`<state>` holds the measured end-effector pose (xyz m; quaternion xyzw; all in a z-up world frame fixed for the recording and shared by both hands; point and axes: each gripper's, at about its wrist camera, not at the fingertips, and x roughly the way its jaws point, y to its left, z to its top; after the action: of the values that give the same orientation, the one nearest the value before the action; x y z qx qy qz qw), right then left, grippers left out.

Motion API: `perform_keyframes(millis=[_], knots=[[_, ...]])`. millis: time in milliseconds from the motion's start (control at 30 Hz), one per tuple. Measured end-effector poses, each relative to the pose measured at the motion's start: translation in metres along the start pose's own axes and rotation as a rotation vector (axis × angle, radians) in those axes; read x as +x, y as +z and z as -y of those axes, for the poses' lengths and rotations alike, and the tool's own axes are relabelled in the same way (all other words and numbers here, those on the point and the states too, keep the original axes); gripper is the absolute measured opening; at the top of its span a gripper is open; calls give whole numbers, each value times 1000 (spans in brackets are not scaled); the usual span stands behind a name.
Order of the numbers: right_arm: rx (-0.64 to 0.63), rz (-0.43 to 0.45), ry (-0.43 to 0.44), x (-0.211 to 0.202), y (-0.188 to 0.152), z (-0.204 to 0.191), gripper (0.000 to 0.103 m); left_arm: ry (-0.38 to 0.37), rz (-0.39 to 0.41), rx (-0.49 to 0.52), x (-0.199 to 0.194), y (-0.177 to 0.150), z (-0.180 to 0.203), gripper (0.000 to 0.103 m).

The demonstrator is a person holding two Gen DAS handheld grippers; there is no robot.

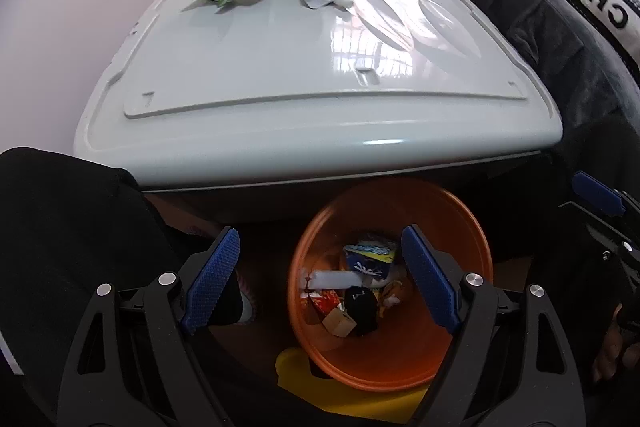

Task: Collect trash
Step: 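Open both tools over the bucket, dropping the block and carton, then grasp the yogurt pouch with the right tool and lift it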

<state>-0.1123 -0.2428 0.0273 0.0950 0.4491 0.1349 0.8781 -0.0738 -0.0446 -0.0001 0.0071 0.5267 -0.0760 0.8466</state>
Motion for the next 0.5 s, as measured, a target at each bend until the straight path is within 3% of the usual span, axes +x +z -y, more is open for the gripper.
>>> perform_keyframes(millis=[267,500], knots=[[-42,1,9,24,51,2,83,31,41,-55,3,28,-28,81],[-147,-6,-1,91,151,-20,83,57,110,-149,19,77,-60,81]])
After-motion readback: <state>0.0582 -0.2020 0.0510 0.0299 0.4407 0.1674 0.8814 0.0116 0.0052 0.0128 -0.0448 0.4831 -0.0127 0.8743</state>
